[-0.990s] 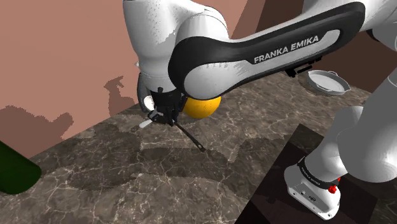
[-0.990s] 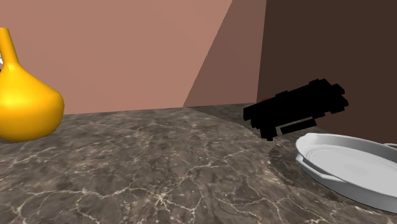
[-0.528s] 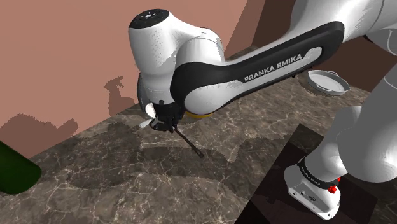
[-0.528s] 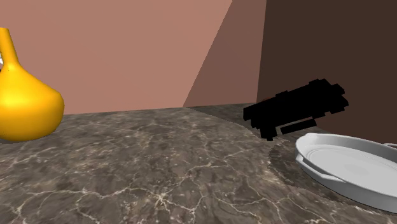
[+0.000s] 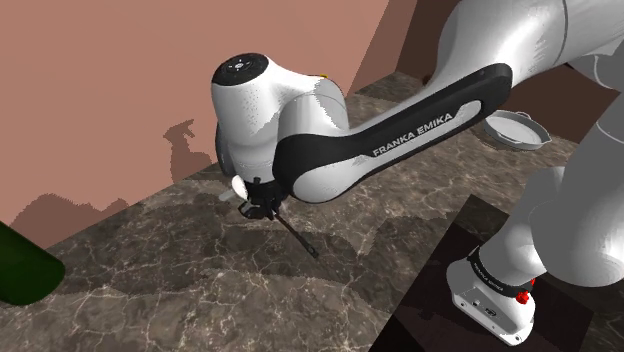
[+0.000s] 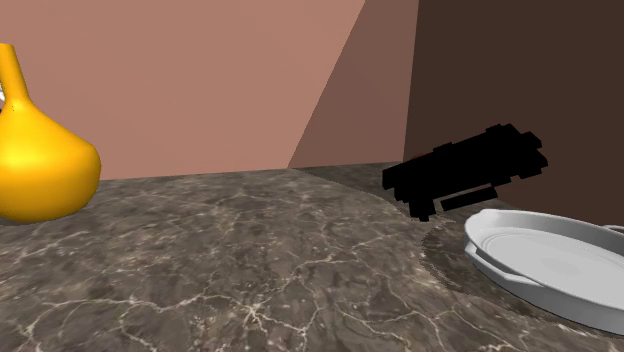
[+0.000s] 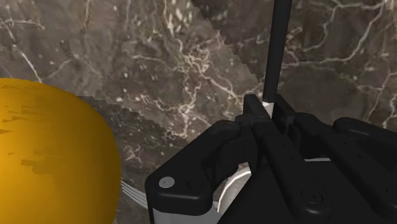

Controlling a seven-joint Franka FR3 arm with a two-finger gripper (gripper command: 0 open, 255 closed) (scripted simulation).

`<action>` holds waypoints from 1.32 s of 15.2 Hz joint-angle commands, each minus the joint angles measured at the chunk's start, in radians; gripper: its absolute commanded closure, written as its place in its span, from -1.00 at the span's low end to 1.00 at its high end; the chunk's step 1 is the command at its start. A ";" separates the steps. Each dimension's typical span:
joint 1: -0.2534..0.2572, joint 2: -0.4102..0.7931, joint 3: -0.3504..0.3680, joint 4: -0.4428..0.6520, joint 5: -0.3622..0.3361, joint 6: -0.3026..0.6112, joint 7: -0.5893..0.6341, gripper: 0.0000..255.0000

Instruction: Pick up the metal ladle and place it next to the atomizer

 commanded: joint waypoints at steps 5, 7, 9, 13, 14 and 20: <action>0.004 0.047 -0.007 -0.037 -0.029 0.079 0.024 1.00; 0.004 0.047 -0.007 -0.037 -0.029 0.079 0.024 1.00; 0.004 0.047 -0.007 -0.037 -0.029 0.079 0.024 1.00; 0.004 0.047 -0.007 -0.037 -0.029 0.079 0.024 1.00; 0.004 0.047 -0.007 -0.037 -0.029 0.079 0.024 -1.00; 0.004 0.032 -0.003 -0.021 -0.019 0.049 0.018 -1.00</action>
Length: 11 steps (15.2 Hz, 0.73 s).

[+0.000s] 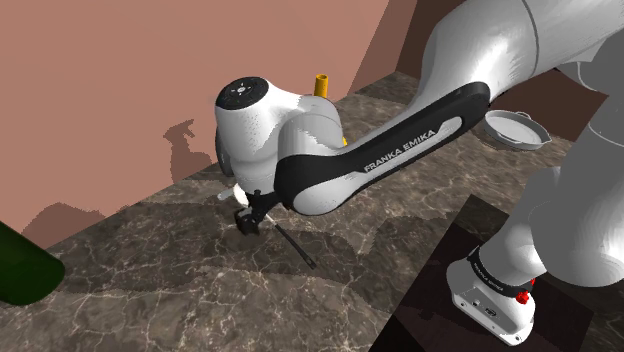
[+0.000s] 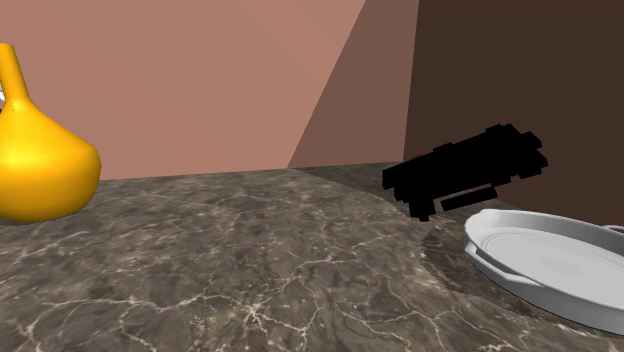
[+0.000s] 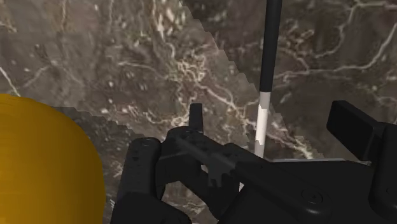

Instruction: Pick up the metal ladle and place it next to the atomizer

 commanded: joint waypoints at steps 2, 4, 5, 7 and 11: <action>0.000 -0.037 0.009 0.043 0.024 -0.076 -0.015 -1.00; 0.001 -0.046 0.011 0.059 0.030 -0.100 -0.019 -1.00; 0.001 -0.046 0.011 0.059 0.030 -0.100 -0.019 -1.00; 0.001 -0.046 0.011 0.059 0.030 -0.100 -0.019 -1.00; 0.001 -0.046 0.011 0.059 0.030 -0.100 -0.019 -1.00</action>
